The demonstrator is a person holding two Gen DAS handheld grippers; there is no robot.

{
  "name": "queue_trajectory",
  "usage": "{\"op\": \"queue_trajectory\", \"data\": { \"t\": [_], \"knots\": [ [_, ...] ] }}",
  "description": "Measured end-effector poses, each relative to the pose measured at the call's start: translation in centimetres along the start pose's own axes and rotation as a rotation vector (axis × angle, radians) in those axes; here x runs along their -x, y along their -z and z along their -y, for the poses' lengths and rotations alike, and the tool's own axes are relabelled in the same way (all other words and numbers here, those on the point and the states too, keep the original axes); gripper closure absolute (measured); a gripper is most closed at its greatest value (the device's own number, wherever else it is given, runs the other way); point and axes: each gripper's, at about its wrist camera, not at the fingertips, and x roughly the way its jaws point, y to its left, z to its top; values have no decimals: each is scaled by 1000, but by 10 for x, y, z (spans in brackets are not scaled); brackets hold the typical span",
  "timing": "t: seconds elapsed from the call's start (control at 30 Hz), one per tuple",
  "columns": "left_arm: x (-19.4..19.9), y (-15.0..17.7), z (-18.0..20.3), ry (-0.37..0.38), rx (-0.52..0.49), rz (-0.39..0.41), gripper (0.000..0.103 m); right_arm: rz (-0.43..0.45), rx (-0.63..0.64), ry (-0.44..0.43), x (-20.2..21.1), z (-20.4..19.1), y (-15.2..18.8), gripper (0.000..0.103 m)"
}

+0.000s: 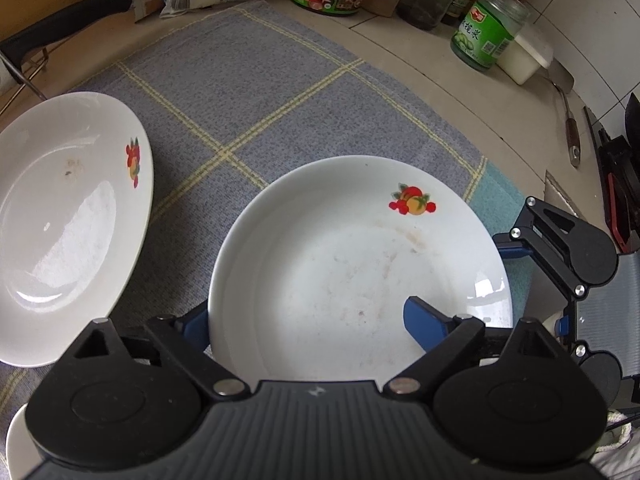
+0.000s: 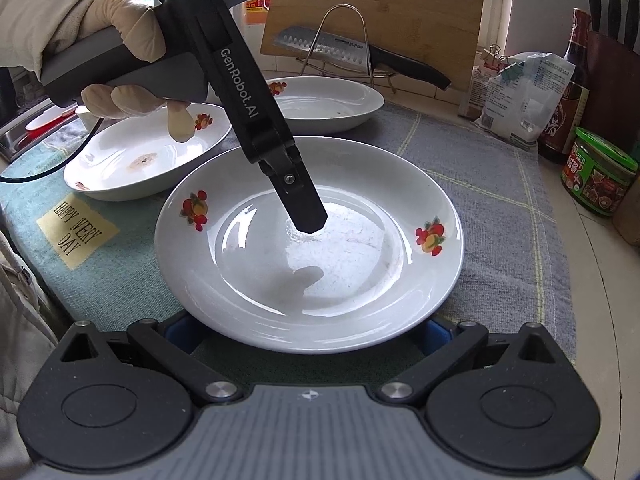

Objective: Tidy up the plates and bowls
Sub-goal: 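Lift the white plate with the left gripper and carry it toward the wall, then lower the white plate onto the towel by the wall and open the left gripper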

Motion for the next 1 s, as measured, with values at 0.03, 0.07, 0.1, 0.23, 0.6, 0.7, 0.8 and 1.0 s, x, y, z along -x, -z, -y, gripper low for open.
{"op": "queue_trajectory", "data": {
  "t": [0.03,0.07,0.1,0.23,0.6,0.7,0.8,1.0],
  "knots": [
    [1,0,0,1,1,3,9,-3,0,1,0,0,0,0],
    [2,1,1,2,-1,6,9,-7,0,3,0,0,-1,0],
    [3,1,1,1,-4,9,9,-13,0,5,0,-1,-2,0],
    [6,1,2,1,-7,18,9,-14,0,11,2,-3,-4,0],
    [18,-12,5,12,-6,74,9,-15,2,31,10,4,-13,0],
    [16,-23,6,9,-14,91,9,-9,-1,44,11,13,-16,0],
    [13,-34,7,9,-28,107,9,-10,-5,64,11,22,-19,0],
    [1,-60,5,12,-55,133,9,-12,-27,111,5,45,-23,0]
  ]
}}
